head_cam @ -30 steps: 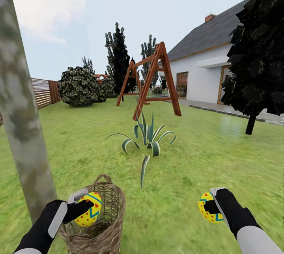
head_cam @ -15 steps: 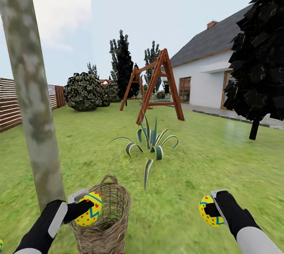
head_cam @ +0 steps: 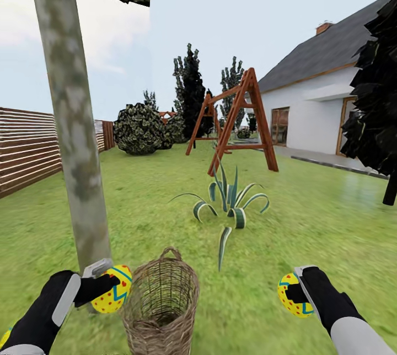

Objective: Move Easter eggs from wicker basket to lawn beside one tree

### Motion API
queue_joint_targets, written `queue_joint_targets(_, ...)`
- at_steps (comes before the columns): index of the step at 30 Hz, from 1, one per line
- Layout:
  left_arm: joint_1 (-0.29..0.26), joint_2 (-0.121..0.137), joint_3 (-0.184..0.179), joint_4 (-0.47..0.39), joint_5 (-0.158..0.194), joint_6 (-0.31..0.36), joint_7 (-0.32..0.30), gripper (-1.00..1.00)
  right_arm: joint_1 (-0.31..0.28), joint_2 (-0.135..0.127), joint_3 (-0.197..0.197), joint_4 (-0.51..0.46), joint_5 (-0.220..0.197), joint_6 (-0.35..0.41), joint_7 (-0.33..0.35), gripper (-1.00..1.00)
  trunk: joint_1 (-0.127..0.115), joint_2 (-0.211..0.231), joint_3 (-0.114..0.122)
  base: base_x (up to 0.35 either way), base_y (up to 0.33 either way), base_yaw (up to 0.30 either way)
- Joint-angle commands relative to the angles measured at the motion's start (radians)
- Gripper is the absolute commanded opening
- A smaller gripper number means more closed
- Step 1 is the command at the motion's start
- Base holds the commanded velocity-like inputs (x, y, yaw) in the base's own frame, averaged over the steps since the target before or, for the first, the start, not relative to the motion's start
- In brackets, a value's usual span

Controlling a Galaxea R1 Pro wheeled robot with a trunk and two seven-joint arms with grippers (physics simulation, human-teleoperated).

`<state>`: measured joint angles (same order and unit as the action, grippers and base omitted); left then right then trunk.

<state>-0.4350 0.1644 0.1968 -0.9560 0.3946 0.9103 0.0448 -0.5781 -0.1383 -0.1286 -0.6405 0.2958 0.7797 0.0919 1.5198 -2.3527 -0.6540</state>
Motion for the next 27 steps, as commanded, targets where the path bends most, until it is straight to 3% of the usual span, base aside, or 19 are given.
queue_joint_targets(1,-0.001,0.001,0.001,-0.009,0.005,0.007,0.003,-1.0,0.0,0.0,-0.003,-0.002,0.009,0.004,0.009,-1.0,-0.004,0.007,0.002,0.0,0.0,0.257)
queue_joint_targets(3,-0.001,0.003,-0.001,-0.008,-0.001,0.025,0.006,-1.0,0.0,0.001,-0.003,-0.001,0.009,0.004,0.009,-1.0,-0.012,0.021,0.008,0.0,0.0,0.257)
queue_joint_targets(5,-0.001,0.007,-0.005,0.053,-0.009,0.053,0.014,-1.0,0.0,0.005,-0.002,0.003,0.009,0.006,0.009,-1.0,-0.019,0.035,0.014,0.0,0.0,0.257)
queue_joint_targets(9,-0.001,0.012,-0.007,0.089,-0.119,0.057,0.023,-1.0,0.0,0.014,-0.002,0.005,0.009,0.009,0.008,-1.0,-0.035,0.063,0.027,0.0,0.0,0.258)
queue_joint_targets(12,-0.001,0.01,-0.008,0.138,-0.124,0.062,-0.009,-1.0,0.0,0.023,-0.002,0.0,0.008,0.009,0.008,-1.0,-0.046,0.084,0.036,0.0,0.0,0.258)
queue_joint_targets(15,-0.001,0.021,-0.007,0.174,-0.13,0.064,-0.184,-1.0,0.0,0.027,-0.003,0.009,0.009,0.009,0.008,-1.0,-0.058,0.105,0.046,0.0,0.0,0.248)
queue_joint_targets(16,-0.001,0.028,-0.007,0.178,-0.135,0.064,-0.204,-1.0,0.0,0.027,-0.003,0.011,0.009,0.009,0.008,-1.0,-0.062,0.112,0.049,0.0,0.0,0.238)
queue_joint_targets(20,-0.001,0.051,-0.007,0.287,-0.156,0.057,-0.215,-1.0,0.0,0.028,-0.002,0.048,0.009,0.007,0.008,-1.0,-0.077,0.14,0.061,0.0,0.0,0.223)
queue_joint_targets(23,-0.001,0.062,-0.006,0.306,-0.211,0.056,-0.217,-1.0,0.0,0.047,-0.002,0.04,0.009,0.008,0.008,-1.0,-0.088,0.161,0.071,0.0,0.0,0.219)
queue_joint_targets(27,-0.001,0.06,-0.007,0.309,-0.216,0.056,-0.218,-1.0,0.0,0.048,-0.004,0.066,0.008,-0.014,0.01,-1.0,-0.104,0.189,0.083,0.0,0.0,0.179)
